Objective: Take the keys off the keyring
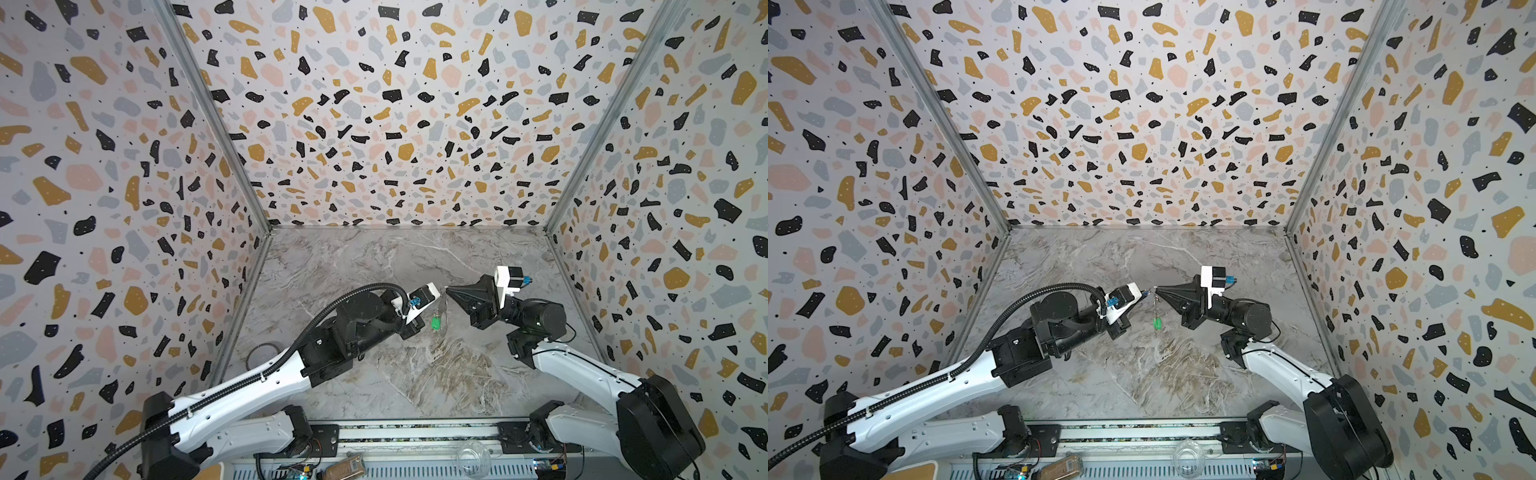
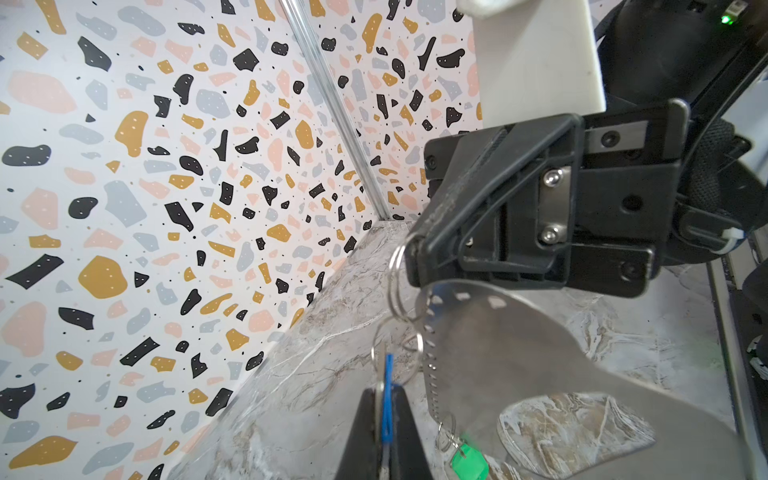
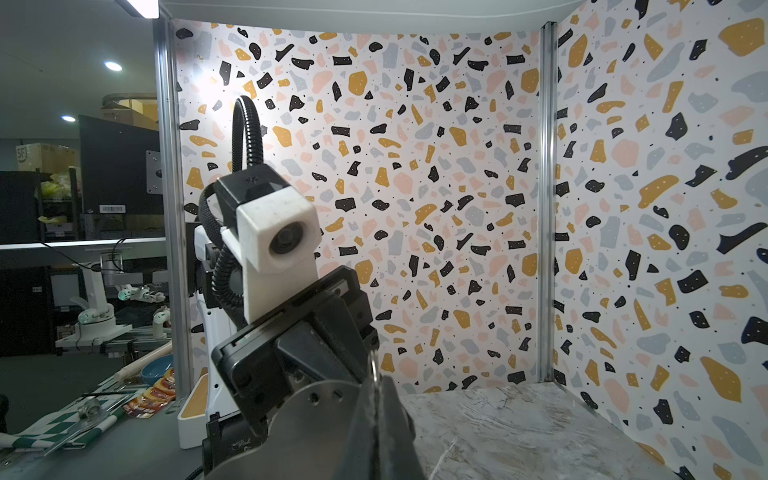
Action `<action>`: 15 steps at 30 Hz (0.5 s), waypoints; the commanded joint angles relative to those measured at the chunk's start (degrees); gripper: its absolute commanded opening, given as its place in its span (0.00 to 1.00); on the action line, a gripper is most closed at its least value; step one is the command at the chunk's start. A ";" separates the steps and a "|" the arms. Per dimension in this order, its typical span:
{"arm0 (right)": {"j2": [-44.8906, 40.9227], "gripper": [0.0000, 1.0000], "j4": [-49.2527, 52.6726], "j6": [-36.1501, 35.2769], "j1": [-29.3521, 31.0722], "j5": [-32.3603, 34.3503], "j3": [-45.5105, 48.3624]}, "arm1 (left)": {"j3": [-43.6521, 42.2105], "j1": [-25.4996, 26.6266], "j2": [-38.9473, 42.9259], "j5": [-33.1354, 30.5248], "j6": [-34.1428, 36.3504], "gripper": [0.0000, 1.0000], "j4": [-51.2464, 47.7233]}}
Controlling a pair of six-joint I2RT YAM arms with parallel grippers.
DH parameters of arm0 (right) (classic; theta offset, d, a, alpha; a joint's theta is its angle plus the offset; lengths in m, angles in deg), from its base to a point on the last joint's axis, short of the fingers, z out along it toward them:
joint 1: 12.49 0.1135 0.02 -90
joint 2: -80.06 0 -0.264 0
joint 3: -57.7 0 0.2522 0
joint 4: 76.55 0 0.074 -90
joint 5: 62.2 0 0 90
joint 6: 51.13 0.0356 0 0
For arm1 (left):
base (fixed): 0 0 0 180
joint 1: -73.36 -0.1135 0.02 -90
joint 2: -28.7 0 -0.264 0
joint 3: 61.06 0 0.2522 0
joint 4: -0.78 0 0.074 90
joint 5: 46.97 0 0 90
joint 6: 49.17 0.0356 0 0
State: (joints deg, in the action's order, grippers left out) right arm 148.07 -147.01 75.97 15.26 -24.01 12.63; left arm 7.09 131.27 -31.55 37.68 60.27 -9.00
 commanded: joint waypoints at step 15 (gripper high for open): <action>2.32 0.00 -10.61 6.04 -0.34 -4.26 -2.88 | 2.20 -0.39 1.36 -4.77 4.10 0.00 -0.39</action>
State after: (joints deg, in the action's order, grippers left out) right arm 151.52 -152.00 81.15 15.10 -27.01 11.71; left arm 7.13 131.29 -31.40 35.48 63.61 -9.28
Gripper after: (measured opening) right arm 0.044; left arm 0.062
